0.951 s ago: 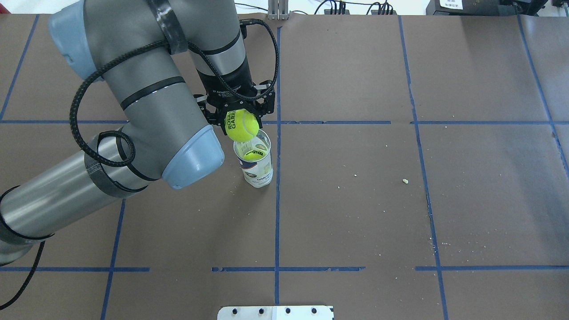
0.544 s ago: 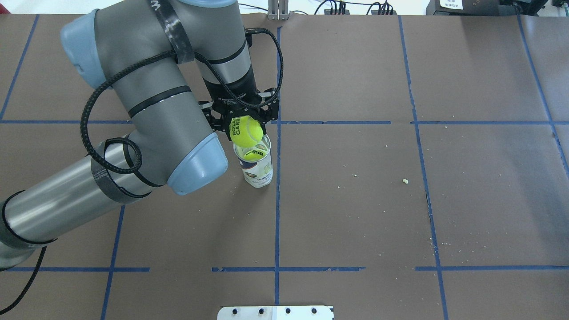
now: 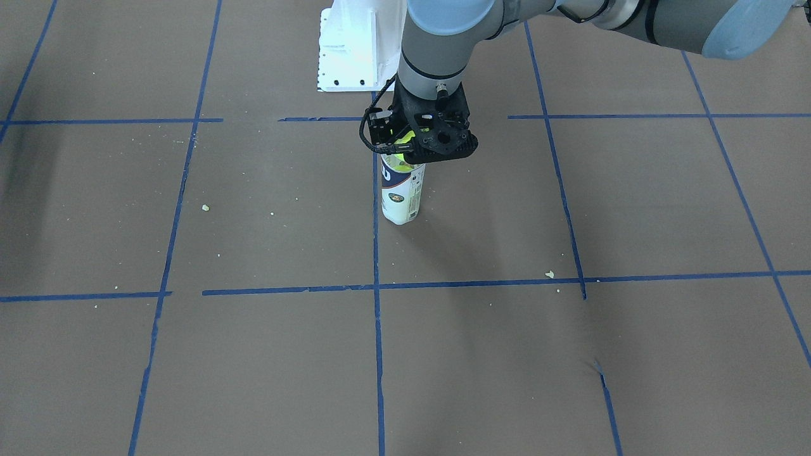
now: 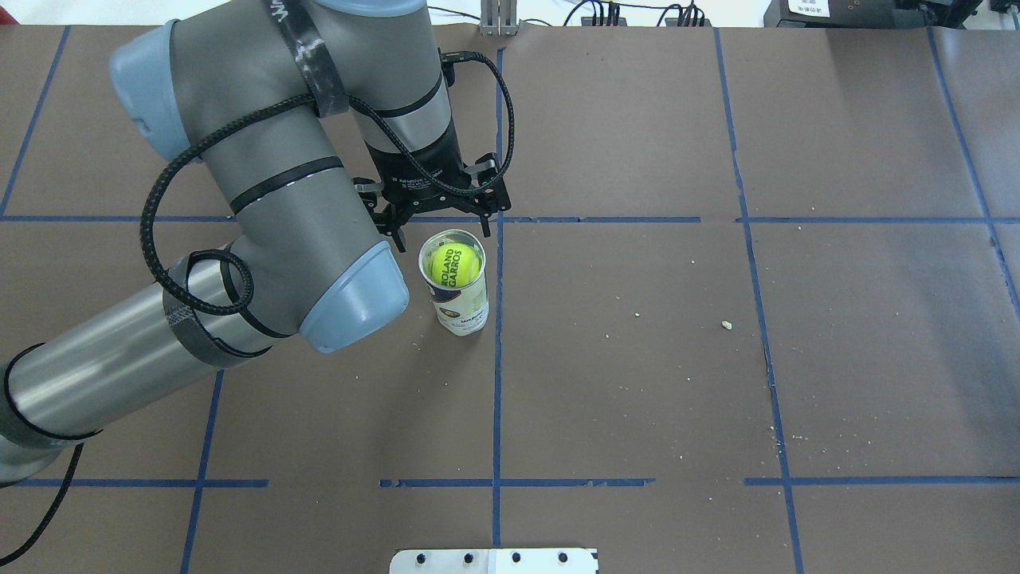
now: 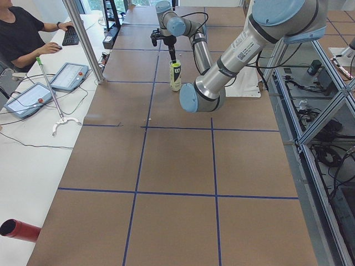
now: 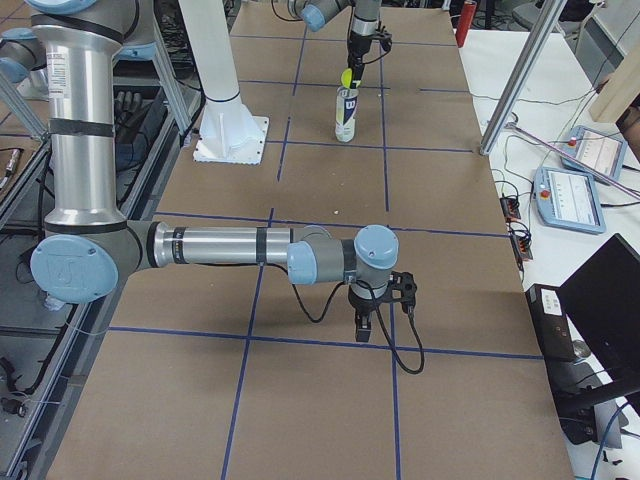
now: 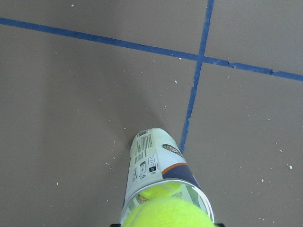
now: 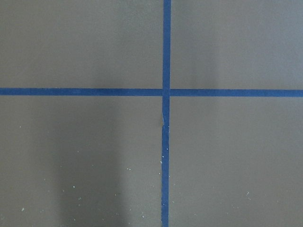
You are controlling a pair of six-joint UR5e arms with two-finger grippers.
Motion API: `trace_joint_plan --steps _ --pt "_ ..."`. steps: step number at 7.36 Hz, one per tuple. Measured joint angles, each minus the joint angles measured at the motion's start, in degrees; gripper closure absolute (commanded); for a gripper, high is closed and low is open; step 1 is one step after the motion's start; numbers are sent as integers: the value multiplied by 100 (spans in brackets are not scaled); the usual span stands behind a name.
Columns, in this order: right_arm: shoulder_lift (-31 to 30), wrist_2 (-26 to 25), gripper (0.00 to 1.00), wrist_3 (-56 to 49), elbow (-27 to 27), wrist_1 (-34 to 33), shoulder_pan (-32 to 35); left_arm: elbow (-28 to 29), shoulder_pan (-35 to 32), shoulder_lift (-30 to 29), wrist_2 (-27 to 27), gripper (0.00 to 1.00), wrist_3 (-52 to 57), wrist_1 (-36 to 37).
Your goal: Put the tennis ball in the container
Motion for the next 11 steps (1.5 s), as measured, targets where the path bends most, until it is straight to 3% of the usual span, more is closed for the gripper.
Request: trace_joint_plan --steps 2,5,8,11 --pt "0 0 0 0 0 0 -2 -115 -2 26 13 0 24 1" --pt "0 0 0 0 0 0 -1 -869 -122 601 188 0 667 -2" --pt "0 0 0 0 0 0 0 -918 -1228 1760 343 0 2780 -820" --pt "0 0 0 0 0 0 -2 -578 -2558 3194 309 0 4940 -1714"
